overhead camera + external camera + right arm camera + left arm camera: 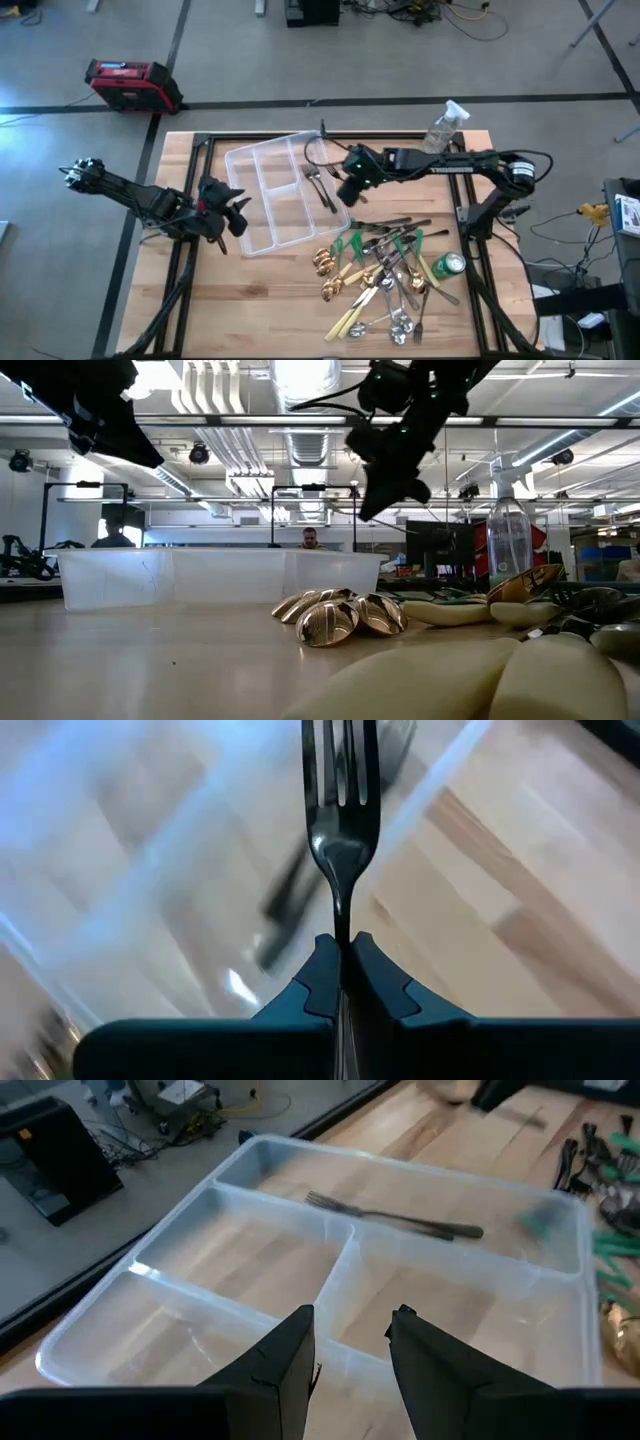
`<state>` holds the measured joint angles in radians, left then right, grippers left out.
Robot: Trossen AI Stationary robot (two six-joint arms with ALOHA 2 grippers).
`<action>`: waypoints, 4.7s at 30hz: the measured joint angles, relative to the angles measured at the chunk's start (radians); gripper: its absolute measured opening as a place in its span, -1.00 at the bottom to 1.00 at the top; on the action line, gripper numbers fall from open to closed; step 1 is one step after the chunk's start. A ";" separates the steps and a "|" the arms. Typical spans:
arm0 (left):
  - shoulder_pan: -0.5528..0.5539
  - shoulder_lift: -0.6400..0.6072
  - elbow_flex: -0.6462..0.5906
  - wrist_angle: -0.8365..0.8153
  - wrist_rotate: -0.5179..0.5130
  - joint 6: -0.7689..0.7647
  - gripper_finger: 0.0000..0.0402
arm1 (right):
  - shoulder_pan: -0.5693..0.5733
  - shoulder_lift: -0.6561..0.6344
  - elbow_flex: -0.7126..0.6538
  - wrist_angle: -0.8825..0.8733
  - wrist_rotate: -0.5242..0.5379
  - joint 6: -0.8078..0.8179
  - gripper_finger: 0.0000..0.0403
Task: Sort silverware
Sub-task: Put the black fork into the transparent silverware tray
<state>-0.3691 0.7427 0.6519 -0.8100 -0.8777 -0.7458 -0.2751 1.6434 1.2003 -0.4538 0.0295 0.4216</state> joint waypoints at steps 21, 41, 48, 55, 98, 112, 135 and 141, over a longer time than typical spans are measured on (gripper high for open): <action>0.000 -0.003 0.058 -0.026 0.005 0.092 -0.41 | 0.008 0.459 0.333 -0.015 0.074 0.341 -1.00; -0.003 0.000 0.051 -0.026 0.032 0.105 -0.41 | 0.005 0.389 0.333 -0.065 0.080 0.094 -0.28; -0.007 -0.008 0.046 -0.018 0.031 0.101 -0.41 | 0.091 0.219 0.333 -0.404 0.066 -0.373 -0.15; -0.008 0.031 -0.052 0.014 0.032 0.023 -0.41 | 0.169 0.077 0.222 -0.683 0.046 -0.512 -0.18; -0.008 0.020 0.069 -0.005 0.005 0.115 -0.41 | 0.137 -0.031 -0.181 -0.455 0.194 -0.152 -1.00; -0.008 -0.004 0.073 0.006 -0.060 0.133 -0.41 | 0.107 0.000 0.199 -0.427 0.203 0.135 -1.00; -0.010 -0.038 0.073 0.017 -0.017 0.091 -0.41 | -0.123 0.739 0.854 -0.533 -0.088 0.139 -1.00; -0.010 -0.038 0.073 0.015 -0.017 0.102 -0.41 | -0.123 0.754 0.911 -0.588 -0.083 0.107 -0.95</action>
<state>-0.3786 0.7048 0.7254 -0.7948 -0.8951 -0.6441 -0.3985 2.3974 2.1114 -1.0414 -0.0531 0.5286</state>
